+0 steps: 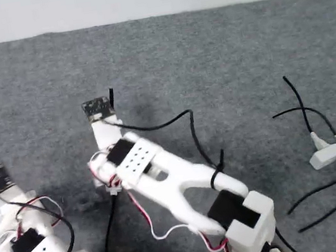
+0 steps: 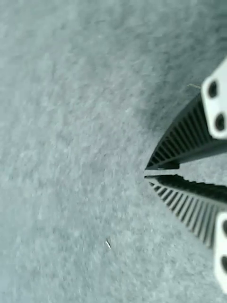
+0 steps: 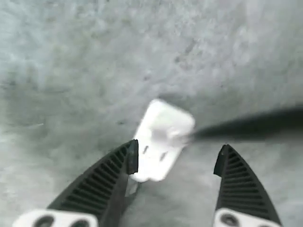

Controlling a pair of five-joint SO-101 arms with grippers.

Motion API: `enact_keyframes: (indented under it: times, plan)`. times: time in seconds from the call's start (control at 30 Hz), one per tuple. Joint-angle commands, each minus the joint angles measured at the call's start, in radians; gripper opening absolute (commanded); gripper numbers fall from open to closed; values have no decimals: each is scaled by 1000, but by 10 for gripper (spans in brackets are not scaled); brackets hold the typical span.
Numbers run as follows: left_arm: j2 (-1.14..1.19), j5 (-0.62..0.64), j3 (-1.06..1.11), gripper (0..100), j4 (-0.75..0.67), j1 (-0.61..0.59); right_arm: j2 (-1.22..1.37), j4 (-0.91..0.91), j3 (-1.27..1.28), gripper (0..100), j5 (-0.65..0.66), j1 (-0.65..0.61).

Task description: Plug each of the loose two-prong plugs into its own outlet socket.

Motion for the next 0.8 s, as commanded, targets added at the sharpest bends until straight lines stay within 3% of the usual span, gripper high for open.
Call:
enact_keyframes:
  times: [0.0,0.2,0.4,0.47,0.53,0.57,0.77]
  plan:
    - [3,58,-62,13,-32,-29,7,-2,-74,263,-104,-48]
    - [3,60,-68,13,-31,-29,147,-73,-117,263,-107,-28]
    - [3,58,-65,13,-29,-29,263,87,-276,210,-106,-18]
    - [3,58,-64,13,-29,-29,294,137,-333,113,-48,1]
    - [3,57,-59,13,-29,-26,318,166,-381,8,95,31]
    - [3,51,-54,13,-31,-25,323,189,-393,6,153,51]
    - [3,25,-48,13,-29,6,191,374,-397,8,227,197]
